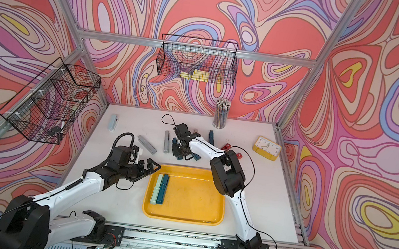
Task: Put the pruning pliers into the storage box
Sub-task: Pick up the pruning pliers from the center of the board.
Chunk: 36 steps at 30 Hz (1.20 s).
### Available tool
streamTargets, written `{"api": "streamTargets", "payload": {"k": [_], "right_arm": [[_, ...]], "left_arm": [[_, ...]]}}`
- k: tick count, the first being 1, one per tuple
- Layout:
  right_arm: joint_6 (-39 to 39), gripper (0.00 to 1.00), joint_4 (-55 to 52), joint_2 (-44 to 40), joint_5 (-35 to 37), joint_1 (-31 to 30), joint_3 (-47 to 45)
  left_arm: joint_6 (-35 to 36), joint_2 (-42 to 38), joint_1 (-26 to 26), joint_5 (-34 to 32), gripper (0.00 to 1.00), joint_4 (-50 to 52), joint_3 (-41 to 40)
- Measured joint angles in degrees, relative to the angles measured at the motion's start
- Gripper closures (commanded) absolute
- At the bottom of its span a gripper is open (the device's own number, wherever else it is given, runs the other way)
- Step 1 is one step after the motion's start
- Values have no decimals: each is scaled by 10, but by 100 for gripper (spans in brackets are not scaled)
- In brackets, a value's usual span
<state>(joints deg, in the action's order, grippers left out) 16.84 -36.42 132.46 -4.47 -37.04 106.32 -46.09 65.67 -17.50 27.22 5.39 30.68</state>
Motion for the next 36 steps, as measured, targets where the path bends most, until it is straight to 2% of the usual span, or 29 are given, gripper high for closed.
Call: {"api": "streamTargets", "payload": {"k": [10, 22, 30, 36], "right_arm": [[6, 100, -9, -68, 12, -13, -15], [35, 100, -18, -163, 53, -49, -76], [74, 100, -31, -222, 80, -66, -138], [100, 100, -35, -266, 93, -84, -181]], "left_arm": [[9, -13, 2, 2, 1, 17, -22], [35, -41, 2, -25, 4, 108, -27], [59, -98, 2, -78, 4, 184, 9], [73, -108, 2, -117, 4, 236, 23]]}}
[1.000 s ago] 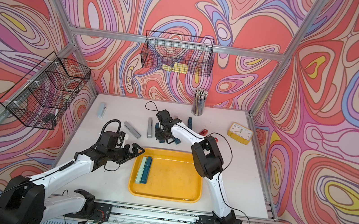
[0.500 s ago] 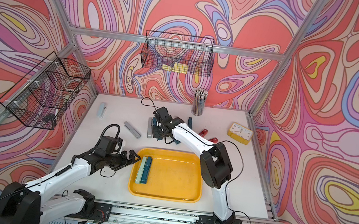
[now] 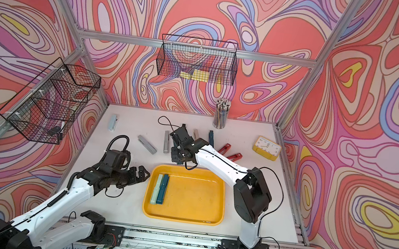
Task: Put the pruning pliers into the storage box
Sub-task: Pick up the pruning pliers from the center of the board, then place the pruning pliers in the storage box.
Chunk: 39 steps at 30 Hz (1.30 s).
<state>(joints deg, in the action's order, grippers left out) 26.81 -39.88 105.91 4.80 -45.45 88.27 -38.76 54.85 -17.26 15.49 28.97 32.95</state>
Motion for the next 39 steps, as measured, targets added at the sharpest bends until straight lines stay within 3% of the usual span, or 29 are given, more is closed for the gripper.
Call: {"api": "streamTargets", "payload": {"k": [10, 24, 39], "right_arm": [[37, 100, 0, -62, 20, -21, -64], [101, 100, -1, -121, 51, -56, -123], [208, 100, -1, -163, 108, -151, -195]], "left_arm": [[11, 6, 0, -55, 4, 59, 16], [21, 59, 0, -64, 1, 65, 19], [35, 34, -1, -77, 1, 33, -3]]}}
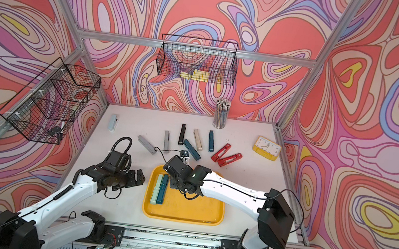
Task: Put the pruning pliers into the storage box
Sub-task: Place the pruning pliers in the storage box.
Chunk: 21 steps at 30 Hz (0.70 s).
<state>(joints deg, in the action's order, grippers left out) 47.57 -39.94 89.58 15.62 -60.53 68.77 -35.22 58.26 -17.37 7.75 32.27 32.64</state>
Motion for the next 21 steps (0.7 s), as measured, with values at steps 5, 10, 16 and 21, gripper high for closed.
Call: {"api": "streamTargets", "payload": {"k": [5, 10, 16, 21], "right_arm": [[23, 100, 1, 0, 15, -24, 0], [45, 100, 4, 8, 23, -45, 0], [70, 100, 35, 12, 26, -59, -33], [87, 100, 54, 13, 26, -60, -69]], "left_arm": [[1, -2, -9, -3, 1, -6, -3], [1, 8, -15, -5, 1, -9, -6], [1, 8, -22, -16, 1, -9, -7], [1, 12, -30, -23, 1, -9, -7]]}}
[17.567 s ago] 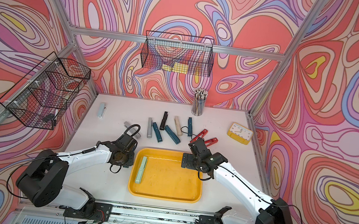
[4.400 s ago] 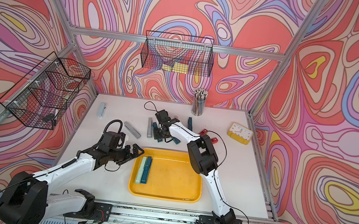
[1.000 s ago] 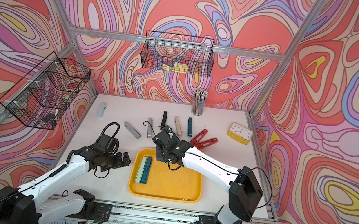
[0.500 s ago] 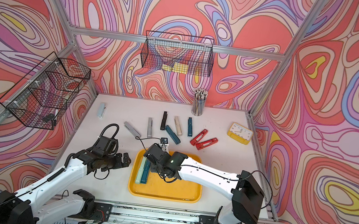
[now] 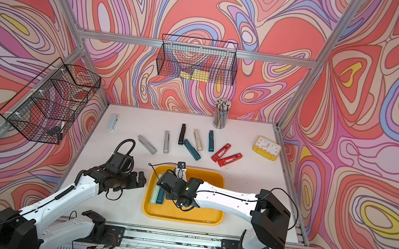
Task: Put the pruning pliers into the storage box
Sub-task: Place the pruning pliers in the storage box.
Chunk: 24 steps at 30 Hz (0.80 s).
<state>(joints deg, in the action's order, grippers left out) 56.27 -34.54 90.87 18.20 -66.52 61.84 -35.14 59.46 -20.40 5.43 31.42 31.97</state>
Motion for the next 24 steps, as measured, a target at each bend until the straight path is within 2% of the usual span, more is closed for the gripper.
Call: {"api": "streamTargets", "payload": {"k": [24], "right_arm": [[19, 100, 70, 62, -22, 0, -21]], "left_arm": [[0, 3, -10, -10, 1, 0, 0]]}}
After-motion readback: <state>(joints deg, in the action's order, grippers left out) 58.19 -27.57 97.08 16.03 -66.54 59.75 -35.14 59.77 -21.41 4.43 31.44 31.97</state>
